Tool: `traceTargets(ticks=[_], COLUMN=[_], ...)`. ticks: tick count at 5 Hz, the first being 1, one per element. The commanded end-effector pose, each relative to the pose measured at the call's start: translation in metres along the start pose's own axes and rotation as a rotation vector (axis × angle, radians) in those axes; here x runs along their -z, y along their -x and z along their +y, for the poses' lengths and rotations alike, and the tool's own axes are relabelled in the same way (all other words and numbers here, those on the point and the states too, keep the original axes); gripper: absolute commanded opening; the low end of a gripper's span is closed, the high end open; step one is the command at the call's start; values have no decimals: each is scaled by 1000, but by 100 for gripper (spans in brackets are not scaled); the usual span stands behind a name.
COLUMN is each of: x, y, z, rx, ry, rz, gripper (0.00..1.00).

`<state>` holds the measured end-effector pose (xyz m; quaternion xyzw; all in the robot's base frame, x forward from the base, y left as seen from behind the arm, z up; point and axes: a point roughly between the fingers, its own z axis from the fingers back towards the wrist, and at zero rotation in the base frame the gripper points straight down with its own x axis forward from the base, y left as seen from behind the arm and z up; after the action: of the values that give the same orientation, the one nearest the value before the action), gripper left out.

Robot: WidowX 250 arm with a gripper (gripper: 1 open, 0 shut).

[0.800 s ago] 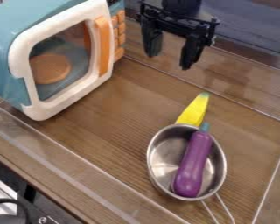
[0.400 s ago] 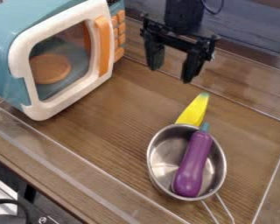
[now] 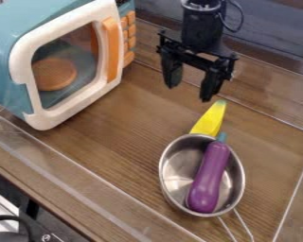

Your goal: Put the banana in the silver pot

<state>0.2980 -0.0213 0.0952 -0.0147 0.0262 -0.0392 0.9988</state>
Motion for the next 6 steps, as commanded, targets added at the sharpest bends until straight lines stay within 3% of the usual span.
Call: traceTargets(ticks=[1,6], x=[-1,36], y=[-5,-19], z=[-5,-15], rx=[19,60], ry=[1,16], rz=[-40,-77], gripper=[100,100])
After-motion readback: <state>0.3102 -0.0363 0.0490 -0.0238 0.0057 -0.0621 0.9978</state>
